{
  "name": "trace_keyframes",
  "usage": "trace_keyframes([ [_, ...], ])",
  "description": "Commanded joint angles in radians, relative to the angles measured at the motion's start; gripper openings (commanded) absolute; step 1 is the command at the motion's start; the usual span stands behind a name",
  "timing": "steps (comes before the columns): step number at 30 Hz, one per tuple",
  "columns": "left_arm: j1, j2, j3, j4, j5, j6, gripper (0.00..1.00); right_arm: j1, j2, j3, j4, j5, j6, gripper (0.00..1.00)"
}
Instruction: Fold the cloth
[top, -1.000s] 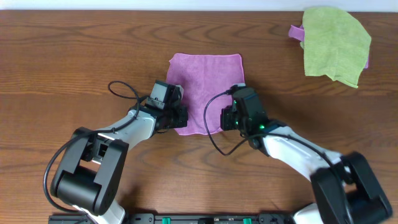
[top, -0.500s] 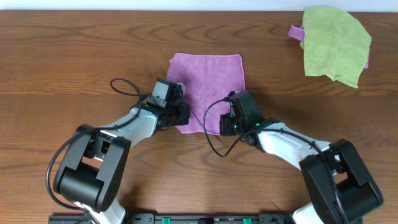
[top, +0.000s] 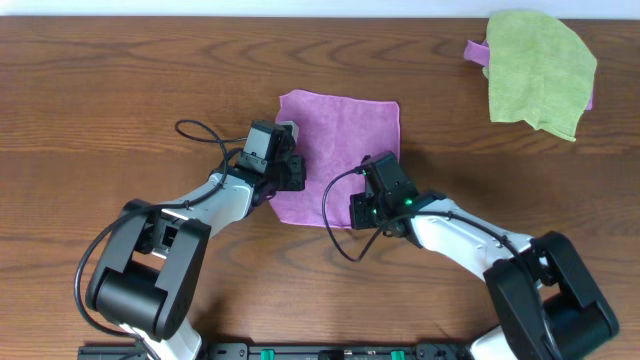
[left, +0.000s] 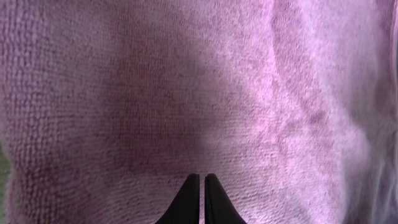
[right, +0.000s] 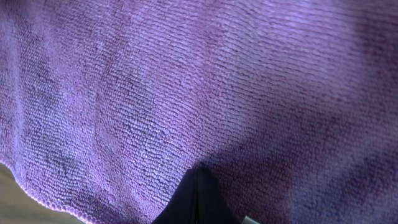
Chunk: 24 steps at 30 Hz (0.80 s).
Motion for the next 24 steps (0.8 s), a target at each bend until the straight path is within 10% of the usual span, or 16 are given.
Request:
trace_keyframes([
  [1,-0.003,0.03,0.019,0.007,-0.018,0.017,0.06,0.033,0.023,-0.027,-0.029,-0.035,0.019,0.01],
  [24,-0.002,0.145,0.021,0.002,-0.018,-0.008,0.06,0.042,-0.033,-0.027,-0.267,-0.037,0.022,0.01],
])
